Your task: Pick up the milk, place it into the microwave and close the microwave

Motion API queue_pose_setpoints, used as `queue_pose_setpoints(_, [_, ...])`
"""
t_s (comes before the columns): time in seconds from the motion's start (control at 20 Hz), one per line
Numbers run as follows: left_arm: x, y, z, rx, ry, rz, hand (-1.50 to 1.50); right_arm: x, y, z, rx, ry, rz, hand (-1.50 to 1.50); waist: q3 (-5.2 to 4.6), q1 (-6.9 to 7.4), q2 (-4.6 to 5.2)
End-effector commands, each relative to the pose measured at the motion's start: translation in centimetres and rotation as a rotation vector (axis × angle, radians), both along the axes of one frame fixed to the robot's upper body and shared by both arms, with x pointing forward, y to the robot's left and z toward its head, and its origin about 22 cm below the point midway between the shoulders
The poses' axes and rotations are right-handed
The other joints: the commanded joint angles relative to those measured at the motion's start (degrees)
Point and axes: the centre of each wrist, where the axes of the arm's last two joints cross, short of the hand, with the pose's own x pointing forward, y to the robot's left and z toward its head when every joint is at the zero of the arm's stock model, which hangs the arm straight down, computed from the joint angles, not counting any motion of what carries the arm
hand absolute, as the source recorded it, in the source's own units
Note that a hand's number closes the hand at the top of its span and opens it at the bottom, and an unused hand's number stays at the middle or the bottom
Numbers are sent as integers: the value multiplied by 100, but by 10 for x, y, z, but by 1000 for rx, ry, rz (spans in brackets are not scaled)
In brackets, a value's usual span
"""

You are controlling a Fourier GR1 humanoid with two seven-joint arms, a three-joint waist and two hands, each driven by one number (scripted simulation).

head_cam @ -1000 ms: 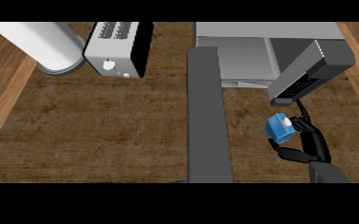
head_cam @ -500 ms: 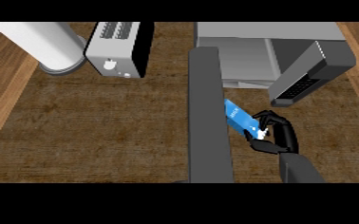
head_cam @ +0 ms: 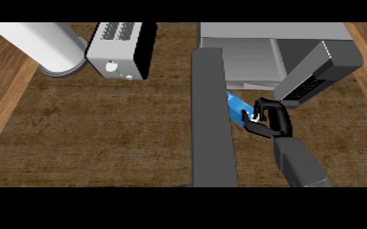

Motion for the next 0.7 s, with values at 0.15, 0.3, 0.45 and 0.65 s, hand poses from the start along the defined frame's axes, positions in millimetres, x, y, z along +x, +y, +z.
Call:
queue_pose_setpoints(0.15, [8, 23, -10, 12, 0, 2, -150, 43, -1, 40, -73, -46, -1, 150, 8, 30, 21])
queue_pose_setpoints(0.3, [25, -3, -7, 14, 0, -14, -150, 64, -2, 62, -75, -27, -15, 150, 17, 93, 77])
queue_pose_setpoints(0.45, [20, -6, -4, 22, -9, -18, -150, 82, -3, 84, -94, -7, -46, 150, 18, 167, 89])
queue_pose_setpoints(0.65, [32, 9, 8, 34, -32, -30, -150, 96, -22, 110, -115, -9, -47, 150, 24, 226, 126])
